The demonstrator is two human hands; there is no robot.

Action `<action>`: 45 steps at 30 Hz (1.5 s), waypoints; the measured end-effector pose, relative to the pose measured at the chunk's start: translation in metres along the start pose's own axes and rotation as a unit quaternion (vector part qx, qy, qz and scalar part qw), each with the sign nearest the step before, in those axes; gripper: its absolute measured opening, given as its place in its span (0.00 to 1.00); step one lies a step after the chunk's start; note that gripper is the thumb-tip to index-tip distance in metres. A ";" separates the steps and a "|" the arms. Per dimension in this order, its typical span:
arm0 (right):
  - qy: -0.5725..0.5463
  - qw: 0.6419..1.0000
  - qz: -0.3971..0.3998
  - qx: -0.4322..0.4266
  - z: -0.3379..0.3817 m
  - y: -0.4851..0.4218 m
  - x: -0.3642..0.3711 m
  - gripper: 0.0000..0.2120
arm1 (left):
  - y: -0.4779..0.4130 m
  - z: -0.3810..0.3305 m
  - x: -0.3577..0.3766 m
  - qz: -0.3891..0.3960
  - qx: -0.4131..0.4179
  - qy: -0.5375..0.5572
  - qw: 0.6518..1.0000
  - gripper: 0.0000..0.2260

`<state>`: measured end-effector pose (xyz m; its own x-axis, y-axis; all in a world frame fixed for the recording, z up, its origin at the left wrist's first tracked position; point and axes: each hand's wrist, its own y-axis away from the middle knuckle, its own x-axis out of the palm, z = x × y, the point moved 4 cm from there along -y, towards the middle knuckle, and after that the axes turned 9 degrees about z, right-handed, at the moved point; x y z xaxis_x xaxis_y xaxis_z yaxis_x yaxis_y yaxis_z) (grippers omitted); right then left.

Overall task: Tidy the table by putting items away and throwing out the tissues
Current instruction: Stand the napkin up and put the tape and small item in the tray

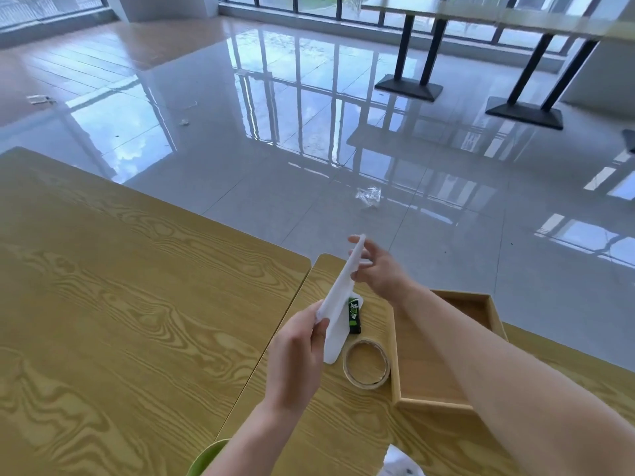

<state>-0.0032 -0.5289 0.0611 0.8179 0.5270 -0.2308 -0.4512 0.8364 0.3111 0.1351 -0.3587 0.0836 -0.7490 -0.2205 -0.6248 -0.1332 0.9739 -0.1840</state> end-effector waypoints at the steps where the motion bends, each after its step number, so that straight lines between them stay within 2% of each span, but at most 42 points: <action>1: 0.003 1.000 -0.010 0.004 0.001 -0.006 0.001 0.29 | -0.002 0.002 0.000 -0.004 -0.001 -0.003 1.000 0.05; 3: 0.028 0.999 -0.027 0.011 0.005 -0.016 0.003 0.23 | -0.006 0.007 0.001 -0.012 -0.007 -0.006 1.000 0.03; 5: 0.038 0.999 -0.022 0.015 0.011 -0.026 0.007 0.22 | -0.012 0.010 -0.001 -0.016 -0.015 -0.004 1.000 0.06; 9: 0.051 0.998 -0.021 0.023 0.019 -0.044 0.014 0.21 | -0.025 0.017 -0.008 -0.023 -0.029 -0.011 0.999 0.11; 14: 0.071 0.997 -0.034 0.024 0.022 -0.057 0.018 0.23 | -0.037 0.025 -0.016 -0.031 -0.037 -0.023 0.999 0.08; 23: 0.092 0.995 -0.036 0.018 0.025 -0.064 0.019 0.20 | -0.042 0.025 -0.012 -0.018 -0.026 -0.022 0.999 0.12; 26: 0.080 0.996 -0.026 0.017 0.024 -0.063 0.018 0.21 | -0.040 0.026 -0.013 -0.012 -0.029 0.011 0.999 0.16; 29: 0.083 0.994 -0.061 0.026 0.016 -0.057 0.009 0.23 | -0.030 0.029 -0.019 -0.047 -0.056 0.049 0.996 0.21; 31: 0.133 0.985 -0.099 0.048 0.002 -0.049 0.003 0.20 | -0.016 0.030 -0.020 -0.112 -0.098 0.062 0.987 0.16; 33: 0.205 0.971 -0.094 0.076 -0.019 -0.041 0.005 0.13 | 0.006 0.034 -0.007 -0.159 -0.195 0.115 0.961 0.12; 35: 0.266 0.956 -0.065 0.101 -0.041 -0.037 0.015 0.12 | 0.028 0.038 0.026 -0.114 -0.293 0.171 0.934 0.09; 37: 0.299 0.946 -0.046 0.115 -0.056 -0.038 0.026 0.14 | 0.041 0.037 0.063 0.019 -0.311 0.116 0.943 0.07; 39: 0.327 0.937 -0.043 0.119 -0.065 -0.041 0.036 0.16 | 0.043 0.038 0.089 0.123 -0.297 0.026 0.946 0.13; 41: 0.343 0.930 -0.051 0.120 -0.071 -0.045 0.042 0.17 | 0.035 0.043 0.100 0.152 -0.301 -0.016 0.941 0.15; 45: 0.372 0.919 -0.057 0.118 -0.076 -0.050 0.044 0.18 | 0.016 0.051 0.106 0.163 -0.298 -0.060 0.939 0.12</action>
<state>0.0281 -0.5358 -0.0351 0.3458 0.4683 -0.8131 -0.2164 0.8830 0.4165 0.0869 -0.3688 -0.0246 -0.7391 0.1242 -0.6620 -0.2770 0.8398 0.4668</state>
